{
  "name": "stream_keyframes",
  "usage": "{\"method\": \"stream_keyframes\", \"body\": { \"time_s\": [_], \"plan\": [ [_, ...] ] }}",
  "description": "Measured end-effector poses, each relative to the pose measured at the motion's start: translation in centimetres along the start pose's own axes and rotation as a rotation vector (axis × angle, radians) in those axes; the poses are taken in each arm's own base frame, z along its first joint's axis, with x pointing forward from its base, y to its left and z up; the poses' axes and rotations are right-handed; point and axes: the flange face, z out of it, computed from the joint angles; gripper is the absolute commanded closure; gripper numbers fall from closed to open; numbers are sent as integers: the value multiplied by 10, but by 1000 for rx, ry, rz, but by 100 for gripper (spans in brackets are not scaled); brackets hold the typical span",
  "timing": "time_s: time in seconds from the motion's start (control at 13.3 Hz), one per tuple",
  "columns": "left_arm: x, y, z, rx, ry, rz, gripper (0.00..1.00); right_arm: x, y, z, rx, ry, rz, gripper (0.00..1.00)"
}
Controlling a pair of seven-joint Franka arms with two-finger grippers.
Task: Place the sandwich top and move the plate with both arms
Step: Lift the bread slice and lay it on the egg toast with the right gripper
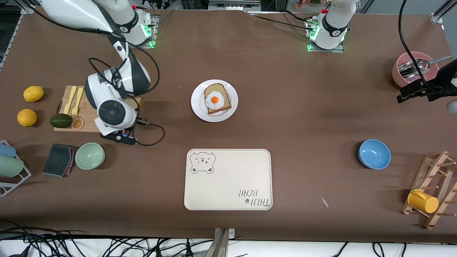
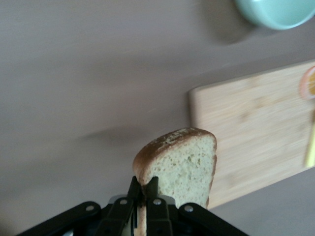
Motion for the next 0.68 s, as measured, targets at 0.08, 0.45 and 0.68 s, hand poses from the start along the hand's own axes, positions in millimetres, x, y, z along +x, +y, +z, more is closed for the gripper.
{"method": "stream_keyframes", "body": {
  "time_s": [0.08,0.45,0.68],
  "plan": [
    [0,0,1,0,-1,0,0,-14,-23,-12,41,-15,2,100],
    [0,1,1,0,-1,1,0,-119,-158,-36,84,-3,-38,100],
    [0,1,1,0,-1,1,0,-175,-239,-26,91,34,-47,100]
  ]
}}
